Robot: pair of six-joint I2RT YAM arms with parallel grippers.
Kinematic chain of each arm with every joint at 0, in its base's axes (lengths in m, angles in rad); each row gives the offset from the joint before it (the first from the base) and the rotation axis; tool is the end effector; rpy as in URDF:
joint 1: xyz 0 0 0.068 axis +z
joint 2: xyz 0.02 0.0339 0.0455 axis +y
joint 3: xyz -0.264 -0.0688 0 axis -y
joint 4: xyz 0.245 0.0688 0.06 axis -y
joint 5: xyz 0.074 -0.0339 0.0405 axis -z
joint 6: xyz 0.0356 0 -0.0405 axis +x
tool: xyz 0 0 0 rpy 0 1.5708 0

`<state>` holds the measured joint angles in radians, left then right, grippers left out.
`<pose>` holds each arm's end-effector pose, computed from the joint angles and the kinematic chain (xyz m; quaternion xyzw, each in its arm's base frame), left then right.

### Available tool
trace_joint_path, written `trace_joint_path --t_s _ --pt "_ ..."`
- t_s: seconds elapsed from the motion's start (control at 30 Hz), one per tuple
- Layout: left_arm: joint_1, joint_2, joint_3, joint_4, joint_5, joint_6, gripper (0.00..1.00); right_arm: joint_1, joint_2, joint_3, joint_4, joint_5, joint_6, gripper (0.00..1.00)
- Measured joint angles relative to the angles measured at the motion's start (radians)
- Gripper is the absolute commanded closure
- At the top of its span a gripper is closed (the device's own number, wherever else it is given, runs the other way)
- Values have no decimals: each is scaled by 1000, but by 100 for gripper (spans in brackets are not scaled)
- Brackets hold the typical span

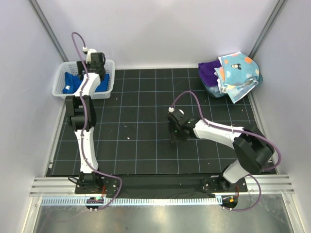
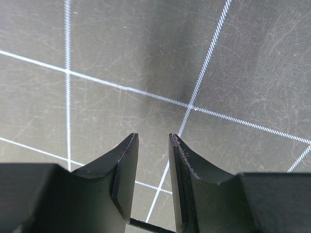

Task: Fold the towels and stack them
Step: Neatly place the folded towel into the bin, then grab crumpled towel

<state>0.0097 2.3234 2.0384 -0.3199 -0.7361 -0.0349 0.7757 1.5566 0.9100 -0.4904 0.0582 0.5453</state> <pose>0.5348 0.0291 0.2378 -0.1855 0.8224 0.3132 0.4373 0.2113 0.2044 0.1784 -0.1060 0.9704 0.1095 0.1873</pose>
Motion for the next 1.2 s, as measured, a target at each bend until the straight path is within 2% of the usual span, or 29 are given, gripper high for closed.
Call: trace_joint_path --t_s 0.47,0.77,0.9,1.07,1.2 --pt "-259 -428 -438 -13 58 -268 16 9 -161 96 -48 117 -14 61" --pt "-544 -611 -516 -201 178 -445 16 -15 -178 258 -146 244 -47 59" --pt "-666 -689 -540 -302 249 -491 16 -129 -172 315 -162 248 -64 59" --pt "-720 -815 -619 -396 327 -525 17 -380 -86 405 -172 224 -75 58" --pt "-749 -899 -684 -453 402 -533 17 -525 35 530 -185 235 -88 59"
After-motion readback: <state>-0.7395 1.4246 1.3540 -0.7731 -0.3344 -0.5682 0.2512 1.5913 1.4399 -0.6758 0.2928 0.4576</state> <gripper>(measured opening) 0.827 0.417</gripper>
